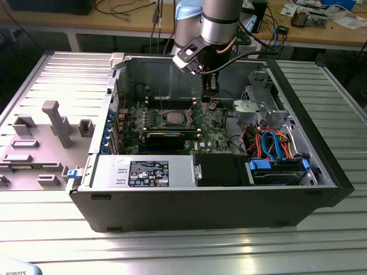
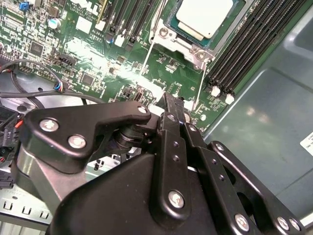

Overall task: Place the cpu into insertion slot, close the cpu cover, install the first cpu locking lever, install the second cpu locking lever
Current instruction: 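Close the cpu cover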

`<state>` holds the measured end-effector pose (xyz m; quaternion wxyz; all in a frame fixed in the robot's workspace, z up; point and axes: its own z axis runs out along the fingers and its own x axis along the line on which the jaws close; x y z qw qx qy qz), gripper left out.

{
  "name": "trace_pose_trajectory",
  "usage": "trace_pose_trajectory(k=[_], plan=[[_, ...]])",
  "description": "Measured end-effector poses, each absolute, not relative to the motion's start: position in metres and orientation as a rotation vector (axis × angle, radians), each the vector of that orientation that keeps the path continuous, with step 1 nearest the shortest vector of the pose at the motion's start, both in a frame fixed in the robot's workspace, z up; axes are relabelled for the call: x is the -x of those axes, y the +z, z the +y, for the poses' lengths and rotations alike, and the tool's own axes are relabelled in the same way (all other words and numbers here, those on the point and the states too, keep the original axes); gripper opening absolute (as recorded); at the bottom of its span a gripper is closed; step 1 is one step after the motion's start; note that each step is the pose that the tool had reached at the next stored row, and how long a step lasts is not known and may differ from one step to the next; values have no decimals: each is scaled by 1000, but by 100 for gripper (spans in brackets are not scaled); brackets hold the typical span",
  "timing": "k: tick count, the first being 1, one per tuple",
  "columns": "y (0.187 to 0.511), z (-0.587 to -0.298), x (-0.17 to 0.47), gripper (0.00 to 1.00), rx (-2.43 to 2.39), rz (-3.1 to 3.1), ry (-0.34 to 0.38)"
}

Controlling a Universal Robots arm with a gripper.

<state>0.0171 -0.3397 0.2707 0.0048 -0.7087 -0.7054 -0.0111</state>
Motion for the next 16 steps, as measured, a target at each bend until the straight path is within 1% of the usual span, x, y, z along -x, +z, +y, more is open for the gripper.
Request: trace_pose_trajectory(k=[9, 12, 16], plan=[[258, -339, -41, 11, 2221, -2211, -32], [249, -339, -40, 11, 2220, -2210, -31], [248, -339, -34, 11, 2220, -2210, -30]])
